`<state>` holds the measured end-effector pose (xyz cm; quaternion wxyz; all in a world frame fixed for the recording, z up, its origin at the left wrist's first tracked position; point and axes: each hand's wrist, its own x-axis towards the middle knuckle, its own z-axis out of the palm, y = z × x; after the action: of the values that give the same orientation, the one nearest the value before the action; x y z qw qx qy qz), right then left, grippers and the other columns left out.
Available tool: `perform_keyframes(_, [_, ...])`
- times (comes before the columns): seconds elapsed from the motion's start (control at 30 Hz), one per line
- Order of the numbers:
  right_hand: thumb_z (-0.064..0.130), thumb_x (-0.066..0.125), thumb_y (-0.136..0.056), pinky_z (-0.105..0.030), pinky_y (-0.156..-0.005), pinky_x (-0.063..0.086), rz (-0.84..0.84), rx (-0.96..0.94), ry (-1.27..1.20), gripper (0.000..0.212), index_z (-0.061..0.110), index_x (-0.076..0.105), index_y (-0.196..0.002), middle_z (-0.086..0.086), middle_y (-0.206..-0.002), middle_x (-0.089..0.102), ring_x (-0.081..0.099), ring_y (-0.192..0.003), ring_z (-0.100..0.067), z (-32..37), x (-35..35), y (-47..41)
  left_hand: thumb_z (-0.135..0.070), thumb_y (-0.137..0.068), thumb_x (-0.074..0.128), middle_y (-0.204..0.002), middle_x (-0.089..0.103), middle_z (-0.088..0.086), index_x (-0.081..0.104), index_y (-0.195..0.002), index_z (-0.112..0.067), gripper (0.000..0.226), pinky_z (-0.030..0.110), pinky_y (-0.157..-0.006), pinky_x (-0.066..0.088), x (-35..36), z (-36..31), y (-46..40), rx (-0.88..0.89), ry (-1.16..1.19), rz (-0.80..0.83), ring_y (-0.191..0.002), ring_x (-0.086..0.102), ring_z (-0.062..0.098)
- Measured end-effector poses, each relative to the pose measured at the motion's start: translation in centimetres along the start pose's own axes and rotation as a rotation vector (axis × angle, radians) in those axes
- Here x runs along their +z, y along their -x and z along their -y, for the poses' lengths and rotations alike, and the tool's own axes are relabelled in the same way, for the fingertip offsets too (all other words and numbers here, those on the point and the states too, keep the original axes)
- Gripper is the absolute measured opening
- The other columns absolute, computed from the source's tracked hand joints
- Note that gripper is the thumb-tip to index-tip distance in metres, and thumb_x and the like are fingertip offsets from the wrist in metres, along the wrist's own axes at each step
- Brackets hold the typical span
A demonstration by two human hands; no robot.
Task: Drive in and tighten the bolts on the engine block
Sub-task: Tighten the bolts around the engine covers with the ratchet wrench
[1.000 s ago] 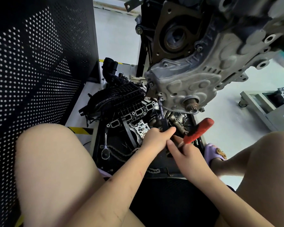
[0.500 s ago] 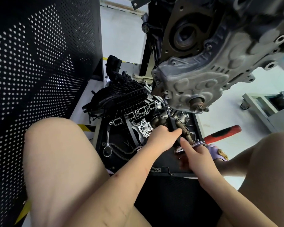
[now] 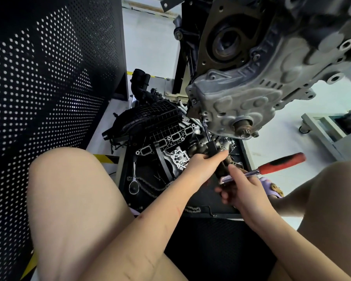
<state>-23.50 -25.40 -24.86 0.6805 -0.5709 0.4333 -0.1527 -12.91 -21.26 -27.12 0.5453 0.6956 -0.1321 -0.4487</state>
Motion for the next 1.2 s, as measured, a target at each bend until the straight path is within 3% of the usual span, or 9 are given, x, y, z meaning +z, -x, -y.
perform_keyframes(0.13, [0.026,0.044,-0.096,-0.020,-0.033,0.037,0.034,0.151,-0.211,0.035,0.006,0.060,-0.072,-0.011,-0.052,0.059,0.044,-0.036,-0.010,-0.1,0.1,0.0,-0.056,-0.080,0.059,-0.060,0.053,-0.005,0.058,-0.063,-0.022,0.037,0.022,-0.053,0.037,0.1,-0.1,0.1,-0.032,0.058,0.015,-0.052,0.047,0.009])
perform_keyframes(0.23, [0.027,0.044,-0.096,-0.021,-0.033,0.037,0.018,0.122,-0.152,0.039,0.005,0.056,-0.066,-0.011,-0.048,0.057,0.043,-0.034,-0.011,-0.1,0.1,-0.2,-0.053,-0.079,0.062,-0.045,0.050,-0.011,0.060,-0.062,-0.021,0.036,0.020,-0.049,0.035,0.2,0.1,0.0,-0.019,0.076,-0.016,-0.048,0.045,0.008])
perform_keyframes(0.33, [0.026,0.047,-0.096,-0.018,-0.034,0.035,-0.003,-0.038,0.149,0.035,0.005,0.055,-0.068,-0.009,-0.050,0.058,0.044,-0.033,-0.010,0.1,-0.1,-0.2,-0.051,-0.078,0.063,-0.031,0.043,-0.014,0.058,-0.058,-0.020,0.037,0.021,-0.047,0.032,0.3,0.4,-0.2,-0.009,0.052,-0.043,-0.047,0.043,0.007])
perform_keyframes(0.47, [0.031,0.050,-0.092,-0.025,-0.053,0.041,0.018,-0.425,0.915,0.021,0.011,0.056,-0.088,0.002,-0.060,0.060,0.056,-0.053,-0.011,0.6,-0.4,-0.4,-0.047,-0.079,0.065,-0.048,0.047,-0.006,0.064,-0.065,-0.014,0.036,0.023,-0.048,0.032,0.4,0.7,-0.3,0.003,0.046,-0.054,-0.050,0.043,0.010])
perform_keyframes(0.53, [0.035,0.047,-0.092,-0.032,-0.062,0.043,0.001,-0.484,1.090,0.023,0.013,0.053,-0.091,-0.003,-0.069,0.063,0.059,-0.065,-0.020,0.5,-0.3,-0.5,-0.046,-0.079,0.066,-0.053,0.050,-0.005,0.062,-0.061,-0.017,0.034,0.022,-0.050,0.034,0.3,0.6,-0.4,0.001,0.049,-0.056,-0.053,0.046,0.010])
perform_keyframes(0.8, [0.020,0.044,-0.097,-0.020,-0.033,0.036,0.001,-0.015,0.081,0.022,0.009,0.055,-0.081,0.003,-0.046,0.057,0.050,-0.037,-0.012,-0.2,0.2,-0.4,-0.047,-0.078,0.066,-0.069,0.063,-0.007,0.064,-0.065,-0.020,0.030,0.022,-0.065,0.044,0.2,0.5,-0.1,0.050,0.069,-0.080,-0.072,0.060,0.011])
perform_keyframes(0.9, [0.023,0.043,-0.096,-0.020,-0.031,0.034,-0.002,0.165,-0.142,0.029,0.008,0.051,-0.073,-0.005,-0.044,0.056,0.044,-0.035,-0.013,-0.1,0.1,-0.6,-0.051,-0.079,0.062,-0.054,0.058,-0.012,0.063,-0.063,-0.019,0.035,0.017,-0.051,0.042,0.2,0.3,-0.2,0.082,0.026,-0.074,-0.057,0.056,0.003])
perform_keyframes(1.0, [0.027,0.042,-0.096,-0.019,-0.031,0.034,0.021,0.247,-0.186,0.030,0.009,0.049,-0.074,-0.009,-0.045,0.055,0.039,-0.031,-0.010,0.0,-0.3,-0.9,-0.053,-0.081,0.059,-0.044,0.047,-0.009,0.059,-0.062,-0.020,0.039,0.013,-0.037,0.033,0.3,0.3,-0.2,0.064,-0.017,-0.052,-0.039,0.045,0.005])
perform_keyframes(1.2, [0.028,0.045,-0.096,-0.020,-0.034,0.036,0.040,0.115,0.063,0.029,0.007,0.051,-0.078,-0.008,-0.047,0.058,0.042,-0.033,-0.012,-0.2,-0.4,-0.8,-0.048,-0.078,0.063,-0.033,0.040,-0.012,0.049,-0.050,-0.020,0.042,0.024,-0.048,0.032,0.5,0.5,-0.6,0.018,-0.020,-0.065,-0.046,0.041,0.011])
